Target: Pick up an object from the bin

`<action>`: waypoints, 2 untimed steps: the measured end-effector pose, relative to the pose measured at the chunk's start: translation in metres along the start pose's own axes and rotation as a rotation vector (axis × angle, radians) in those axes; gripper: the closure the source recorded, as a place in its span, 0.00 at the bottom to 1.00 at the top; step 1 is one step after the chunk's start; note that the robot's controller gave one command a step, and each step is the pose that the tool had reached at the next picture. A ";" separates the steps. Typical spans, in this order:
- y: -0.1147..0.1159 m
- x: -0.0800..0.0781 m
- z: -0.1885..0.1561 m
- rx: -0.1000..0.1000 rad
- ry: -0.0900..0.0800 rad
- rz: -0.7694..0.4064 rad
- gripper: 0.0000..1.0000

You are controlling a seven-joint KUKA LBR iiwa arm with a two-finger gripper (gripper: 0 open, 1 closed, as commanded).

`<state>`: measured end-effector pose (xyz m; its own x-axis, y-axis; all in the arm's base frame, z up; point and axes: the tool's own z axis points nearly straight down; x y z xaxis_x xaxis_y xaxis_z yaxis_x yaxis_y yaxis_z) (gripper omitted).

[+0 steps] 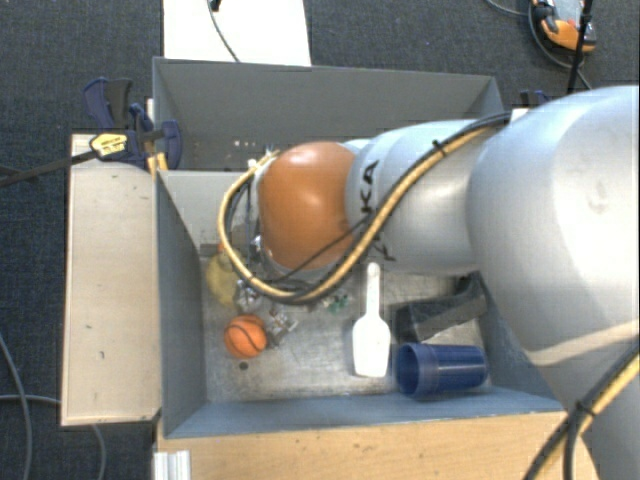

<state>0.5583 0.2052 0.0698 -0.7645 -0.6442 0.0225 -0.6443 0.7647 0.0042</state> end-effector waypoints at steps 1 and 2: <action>0.005 0.000 -0.119 0.012 -0.023 -0.631 1.00; 0.005 0.002 -0.152 0.014 -0.023 -0.897 1.00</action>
Offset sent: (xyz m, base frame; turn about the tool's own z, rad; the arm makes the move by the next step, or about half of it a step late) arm 0.0000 0.0000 0.0000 0.0000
